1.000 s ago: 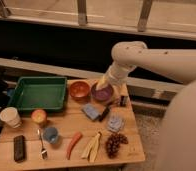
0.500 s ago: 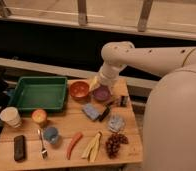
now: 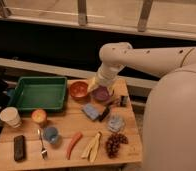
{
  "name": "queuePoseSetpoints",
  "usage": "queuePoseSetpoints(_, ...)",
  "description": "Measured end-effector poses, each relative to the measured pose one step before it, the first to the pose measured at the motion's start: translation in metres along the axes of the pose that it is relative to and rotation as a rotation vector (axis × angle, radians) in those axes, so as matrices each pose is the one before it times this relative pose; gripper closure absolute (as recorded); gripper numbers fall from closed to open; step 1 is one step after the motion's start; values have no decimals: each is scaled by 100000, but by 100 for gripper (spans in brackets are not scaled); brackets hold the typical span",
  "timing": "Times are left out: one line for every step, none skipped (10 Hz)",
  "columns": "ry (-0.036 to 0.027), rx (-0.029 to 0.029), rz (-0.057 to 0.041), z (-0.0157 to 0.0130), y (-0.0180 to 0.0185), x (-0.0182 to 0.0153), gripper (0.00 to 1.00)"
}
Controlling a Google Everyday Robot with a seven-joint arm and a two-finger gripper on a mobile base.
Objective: Place sponge in table surface
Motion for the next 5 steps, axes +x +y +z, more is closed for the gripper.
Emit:
queuePoseSetpoints(1505, 281, -2378, 1068, 1211, 457, 28)
queuePoseSetpoints(1620, 993, -1698, 1383, 465, 337, 28)
queuePoseSetpoints(1452, 158, -1116, 1257, 523, 274, 28)
queuePoseSetpoints(1708, 176, -1641, 1132, 797, 152, 28)
queuePoseSetpoints(1811, -79, -1311, 1037, 814, 145, 28)
